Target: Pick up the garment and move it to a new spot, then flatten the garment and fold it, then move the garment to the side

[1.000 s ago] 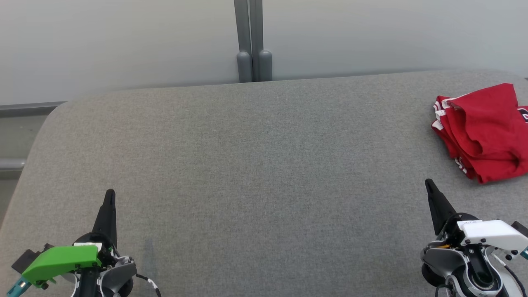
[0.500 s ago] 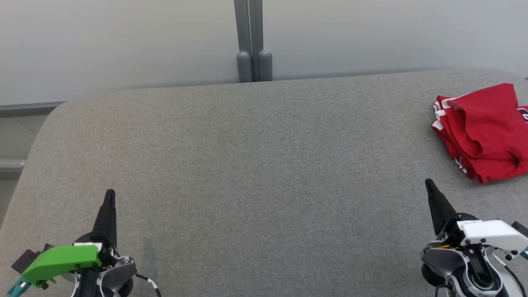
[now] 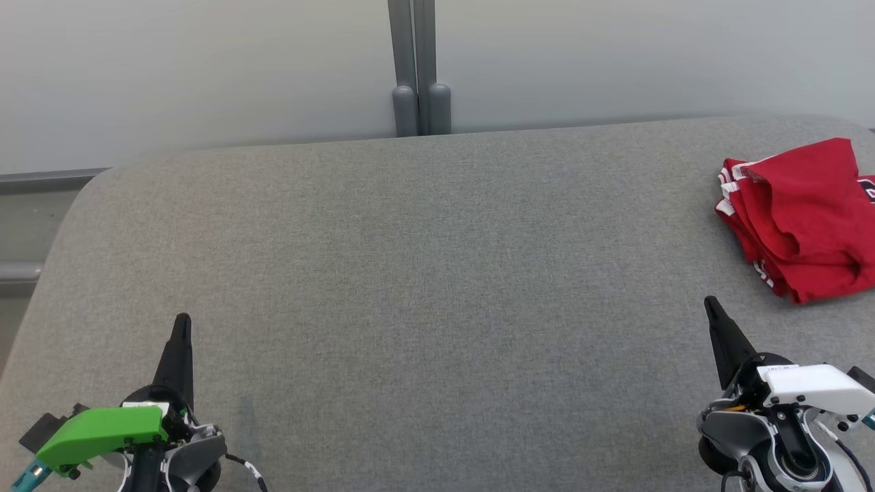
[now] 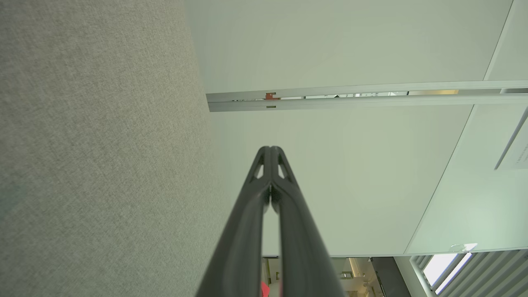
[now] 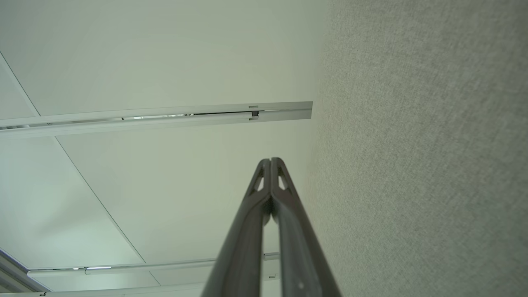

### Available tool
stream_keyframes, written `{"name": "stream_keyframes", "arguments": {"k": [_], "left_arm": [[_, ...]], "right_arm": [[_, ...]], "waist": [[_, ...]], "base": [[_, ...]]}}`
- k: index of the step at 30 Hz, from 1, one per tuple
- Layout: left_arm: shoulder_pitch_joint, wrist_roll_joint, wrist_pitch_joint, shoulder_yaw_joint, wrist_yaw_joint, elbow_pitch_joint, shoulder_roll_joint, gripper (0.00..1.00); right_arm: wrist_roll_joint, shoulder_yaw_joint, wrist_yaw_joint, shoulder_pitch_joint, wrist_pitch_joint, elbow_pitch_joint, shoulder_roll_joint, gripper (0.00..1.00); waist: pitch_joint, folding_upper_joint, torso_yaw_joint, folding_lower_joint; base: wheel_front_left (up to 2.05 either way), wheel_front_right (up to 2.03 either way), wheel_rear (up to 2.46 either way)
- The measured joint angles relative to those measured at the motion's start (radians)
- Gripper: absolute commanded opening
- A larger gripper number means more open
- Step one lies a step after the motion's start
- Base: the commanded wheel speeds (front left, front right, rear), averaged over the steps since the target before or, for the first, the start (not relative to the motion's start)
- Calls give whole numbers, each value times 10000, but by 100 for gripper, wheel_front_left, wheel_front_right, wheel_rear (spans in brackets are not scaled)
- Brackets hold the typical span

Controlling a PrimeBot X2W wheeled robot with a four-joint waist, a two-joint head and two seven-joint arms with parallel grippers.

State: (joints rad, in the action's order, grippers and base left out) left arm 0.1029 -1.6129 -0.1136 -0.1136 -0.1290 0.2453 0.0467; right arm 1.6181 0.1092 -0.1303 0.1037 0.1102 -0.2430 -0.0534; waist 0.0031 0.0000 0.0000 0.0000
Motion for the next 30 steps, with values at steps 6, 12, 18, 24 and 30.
{"name": "stream_keyframes", "arguments": {"k": [6, 12, 18, 24, 30], "left_arm": [[0, 0, 0, 0, 0, 0, 0, 0], [0, 2, 0, 0, 0, 0, 0, 0], [0, 0, 0, 0, 0, 0, 0, 0], [0, 2, 0, 0, 0, 0, 0, 0], [0, 0, 0, 0, 0, 0, 0, 0]], "right_arm": [[-2, 6, 0, 0, 0, 0, 2, 0], [-8, 12, 0, 1, 0, 0, 4, 0], [-10, 17, 0, 1, 2, 0, 6, 0], [-10, 21, 0, 2, 17, 0, 8, 0], [-10, 23, 0, 3, 27, 0, 10, 0]], "waist": [[0, 0, 0, 0], [0, 0, 0, 0], [0, 0, 0, 0], [0, 0, 0, 0], [0, 0, 0, 0]], "base": [[0, 0, 0], [0, 0, 0], [0, 0, 0], [0, 0, 0], [0, 0, 0]]}}
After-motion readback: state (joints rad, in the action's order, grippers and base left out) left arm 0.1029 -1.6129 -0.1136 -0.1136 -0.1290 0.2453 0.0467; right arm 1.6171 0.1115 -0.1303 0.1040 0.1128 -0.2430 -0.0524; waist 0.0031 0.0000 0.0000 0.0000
